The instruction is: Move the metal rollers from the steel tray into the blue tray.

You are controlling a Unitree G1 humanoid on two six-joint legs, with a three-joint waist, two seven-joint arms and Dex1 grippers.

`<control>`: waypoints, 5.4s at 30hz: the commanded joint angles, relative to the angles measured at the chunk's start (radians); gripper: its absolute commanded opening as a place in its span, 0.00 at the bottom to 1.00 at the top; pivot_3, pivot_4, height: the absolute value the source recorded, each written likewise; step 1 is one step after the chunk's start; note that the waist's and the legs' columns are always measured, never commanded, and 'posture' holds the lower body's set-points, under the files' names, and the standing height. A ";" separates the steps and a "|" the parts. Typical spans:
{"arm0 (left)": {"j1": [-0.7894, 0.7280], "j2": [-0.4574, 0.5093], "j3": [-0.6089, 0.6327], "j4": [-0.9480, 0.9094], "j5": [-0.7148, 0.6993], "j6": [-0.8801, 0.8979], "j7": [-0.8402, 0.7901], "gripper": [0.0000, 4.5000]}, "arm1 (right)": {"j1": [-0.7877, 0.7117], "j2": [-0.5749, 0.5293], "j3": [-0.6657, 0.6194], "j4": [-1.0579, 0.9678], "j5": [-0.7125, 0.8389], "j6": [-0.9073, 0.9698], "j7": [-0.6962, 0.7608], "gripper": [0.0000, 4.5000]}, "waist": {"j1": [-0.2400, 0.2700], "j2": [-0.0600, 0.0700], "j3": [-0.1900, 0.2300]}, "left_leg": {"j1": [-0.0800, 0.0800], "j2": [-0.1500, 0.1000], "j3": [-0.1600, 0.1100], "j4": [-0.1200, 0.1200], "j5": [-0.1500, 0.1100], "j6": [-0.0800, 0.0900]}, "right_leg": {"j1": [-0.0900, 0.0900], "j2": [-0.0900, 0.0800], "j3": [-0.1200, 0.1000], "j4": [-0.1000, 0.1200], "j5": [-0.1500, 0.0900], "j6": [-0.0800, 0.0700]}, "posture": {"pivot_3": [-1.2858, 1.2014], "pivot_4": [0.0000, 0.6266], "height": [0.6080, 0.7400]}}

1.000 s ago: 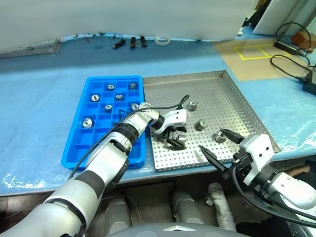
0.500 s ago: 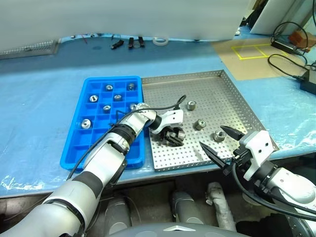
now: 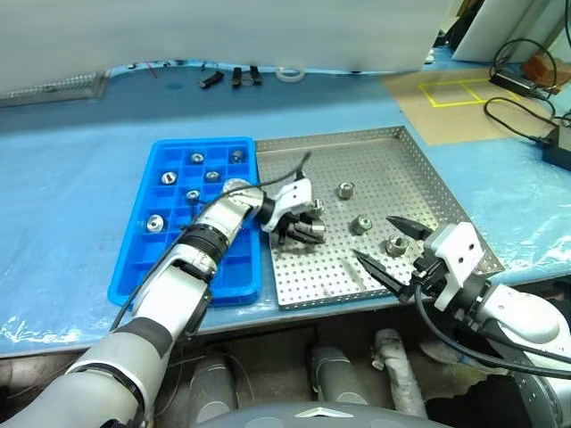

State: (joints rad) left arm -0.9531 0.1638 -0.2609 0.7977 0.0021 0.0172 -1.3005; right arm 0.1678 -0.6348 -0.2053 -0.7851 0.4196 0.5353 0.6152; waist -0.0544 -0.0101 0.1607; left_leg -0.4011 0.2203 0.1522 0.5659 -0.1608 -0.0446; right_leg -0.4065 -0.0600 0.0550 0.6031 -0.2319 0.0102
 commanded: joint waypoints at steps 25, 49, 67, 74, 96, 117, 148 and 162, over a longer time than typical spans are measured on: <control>0.914 0.435 0.545 -1.312 -0.376 0.591 0.446 0.38 | -0.860 0.169 0.464 0.785 -0.047 -0.319 0.629 1.00 | 0.238 0.008 0.005 | -0.013 0.006 -0.006 -0.004 0.006 -0.009 | -0.010 -0.001 -0.019 0.007 -0.004 -0.006 | 0.69 0.24 1.00; 0.967 0.480 0.469 -1.260 -0.379 0.641 0.599 0.72 | -0.827 0.178 0.453 0.768 -0.057 -0.309 0.640 1.00 | 0.297 0.008 0.005 | -0.013 0.008 -0.006 -0.003 0.010 -0.011 | -0.014 -0.001 -0.020 0.018 -0.004 -0.007 | 0.68 0.24 1.00; 0.513 0.415 0.257 -0.970 -0.389 0.551 0.492 0.80 | -0.712 0.091 0.334 0.593 -0.049 -0.220 0.466 1.00 | 0.260 0.008 0.005 | -0.014 0.007 -0.006 -0.001 0.015 -0.014 | -0.015 0.000 -0.019 0.021 -0.002 -0.003 | 0.56 0.24 1.00; 0.222 0.229 0.087 -0.516 -0.225 0.294 0.450 0.80 | -0.542 0.016 0.179 0.410 -0.051 -0.139 0.287 1.00 | 0.204 0.008 0.005 | -0.014 0.005 -0.006 0.000 0.016 -0.014 | -0.014 0.000 -0.016 0.021 0.000 0.000 | 0.47 0.24 1.00; -0.286 -0.207 0.088 0.492 0.014 -0.012 0.578 0.80 | -0.022 0.097 -0.046 -0.107 -0.048 0.057 -0.149 1.00 | 0.018 0.008 0.005 | -0.003 0.000 0.000 0.004 0.008 0.001 | 0.001 -0.002 -0.003 0.003 0.004 0.004 | 0.30 0.24 1.00; -0.236 -0.252 0.090 0.522 0.135 0.044 0.612 1.00 | 0.003 0.090 -0.018 -0.040 -0.075 -0.021 -0.151 1.00 | 0.014 0.007 0.005 | -0.005 -0.014 0.004 0.006 0.001 0.013 | 0.003 -0.016 -0.003 0.000 0.001 0.008 | 0.30 0.24 1.00; -0.048 0.031 0.217 0.011 -0.060 0.077 0.124 0.40 | -0.241 0.023 0.076 0.072 0.068 0.032 0.014 1.00 | 0.022 0.007 0.006 | -0.004 -0.013 0.004 -0.004 0.002 0.011 | 0.001 -0.017 -0.004 -0.005 0.000 0.010 | 0.41 0.24 1.00; 0.467 0.255 0.368 -0.924 -0.282 0.509 0.349 0.40 | -0.612 0.066 0.311 0.456 0.039 -0.107 0.309 1.00 | 0.164 0.009 0.008 | -0.010 -0.007 0.000 -0.005 0.005 0.006 | 0.000 -0.020 -0.021 0.003 -0.004 0.002 | 0.59 0.24 1.00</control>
State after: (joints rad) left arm -0.5259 0.4047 0.0806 -0.0152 -0.2394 0.4877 -0.9882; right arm -0.4148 -0.5769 0.0963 -0.3482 0.4618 0.4667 0.8862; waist 0.1101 -0.0009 0.1685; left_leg -0.4117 0.2140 0.1519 0.5610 -0.1550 -0.0392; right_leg -0.4063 -0.0799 0.0320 0.6064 -0.2364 0.0116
